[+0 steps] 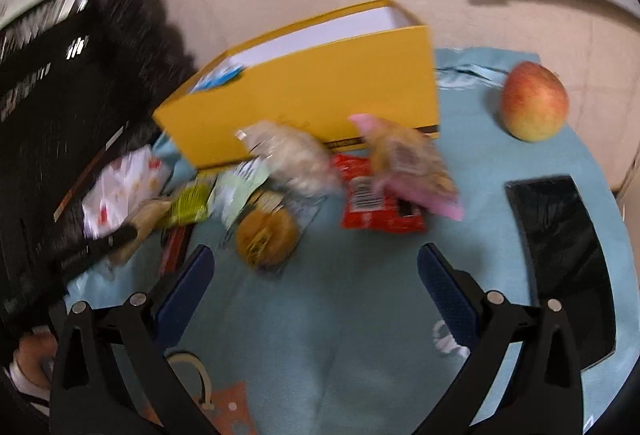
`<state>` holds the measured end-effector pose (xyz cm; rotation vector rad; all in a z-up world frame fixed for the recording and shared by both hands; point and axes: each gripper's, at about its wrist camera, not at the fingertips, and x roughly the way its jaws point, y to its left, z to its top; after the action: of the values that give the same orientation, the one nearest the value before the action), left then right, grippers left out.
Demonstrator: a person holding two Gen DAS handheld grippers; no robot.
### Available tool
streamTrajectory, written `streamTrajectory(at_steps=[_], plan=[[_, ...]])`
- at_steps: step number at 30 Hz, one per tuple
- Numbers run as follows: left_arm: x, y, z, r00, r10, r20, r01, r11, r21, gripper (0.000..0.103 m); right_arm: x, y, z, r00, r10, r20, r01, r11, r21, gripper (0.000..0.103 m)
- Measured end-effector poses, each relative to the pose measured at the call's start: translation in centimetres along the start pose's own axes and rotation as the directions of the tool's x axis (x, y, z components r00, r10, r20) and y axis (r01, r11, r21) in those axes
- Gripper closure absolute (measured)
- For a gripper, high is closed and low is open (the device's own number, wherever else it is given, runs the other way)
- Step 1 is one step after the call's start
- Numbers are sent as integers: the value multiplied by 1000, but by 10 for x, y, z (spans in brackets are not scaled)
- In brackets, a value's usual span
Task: Organize snacks
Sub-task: 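Grasp the long clear bread-stick packet with the left tool while the right tool grasps the round bun packet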
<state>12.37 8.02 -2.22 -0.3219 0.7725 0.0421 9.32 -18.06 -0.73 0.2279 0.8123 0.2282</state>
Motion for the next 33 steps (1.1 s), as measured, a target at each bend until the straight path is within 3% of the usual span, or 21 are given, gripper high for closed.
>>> streamTrajectory(at_steps=[4, 7, 11, 14, 15, 18, 20, 21, 23, 26, 28, 31, 33], plan=[[0, -1, 1, 1000, 0, 14, -1, 1000, 22, 76, 19, 26, 3, 996, -86, -23, 84, 994, -67, 1], [0, -6, -2, 1000, -14, 5, 14, 999, 48, 76, 42, 45, 10, 992, -106, -62, 102, 992, -73, 1], [6, 0, -3, 1000, -9, -11, 9, 999, 31, 76, 74, 68, 11, 968, -214, -129, 197, 971, -135, 1], [12, 5, -3, 999, -9, -32, 10, 1000, 8, 76, 87, 70, 8, 966, -208, -156, 195, 976, -95, 1], [15, 7, -4, 999, -5, -39, 5, 1000, 5, 76, 91, 69, 7, 964, -210, -163, 199, 976, -83, 6], [18, 8, -6, 999, 1, -49, -1, 1000, 3, 76, 94, 66, 5, 970, -177, -165, 166, 983, -79, 42], [18, 8, -6, 999, 1, -48, -1, 1000, 6, 76, 82, 55, 6, 979, -122, -161, 120, 992, -26, 53], [19, 8, -7, 999, 2, -49, -2, 1000, 5, 76, 75, 49, 7, 985, -85, -153, 88, 996, 12, 68], [21, 8, -7, 999, 8, -52, -8, 1000, 7, 76, 57, 30, 6, 990, 5, -141, 7, 996, 90, 75], [26, 7, -10, 998, 7, -68, -7, 1000, 10, 73, 37, 13, 0, 992, 35, -117, -21, 992, 121, 82], [34, 8, -12, 995, 8, -100, -7, 1000, 9, 71, 32, 5, -5, 991, 63, -117, -46, 989, 139, 83], [39, 11, -13, 996, 22, -86, -23, 1000, -3, 58, 33, -2, -10, 987, 91, -129, -72, 986, 149, 83], [40, 11, -13, 997, 18, -75, -19, 1000, -3, 57, 35, -3, -10, 985, 103, -137, -83, 986, 146, 80]])
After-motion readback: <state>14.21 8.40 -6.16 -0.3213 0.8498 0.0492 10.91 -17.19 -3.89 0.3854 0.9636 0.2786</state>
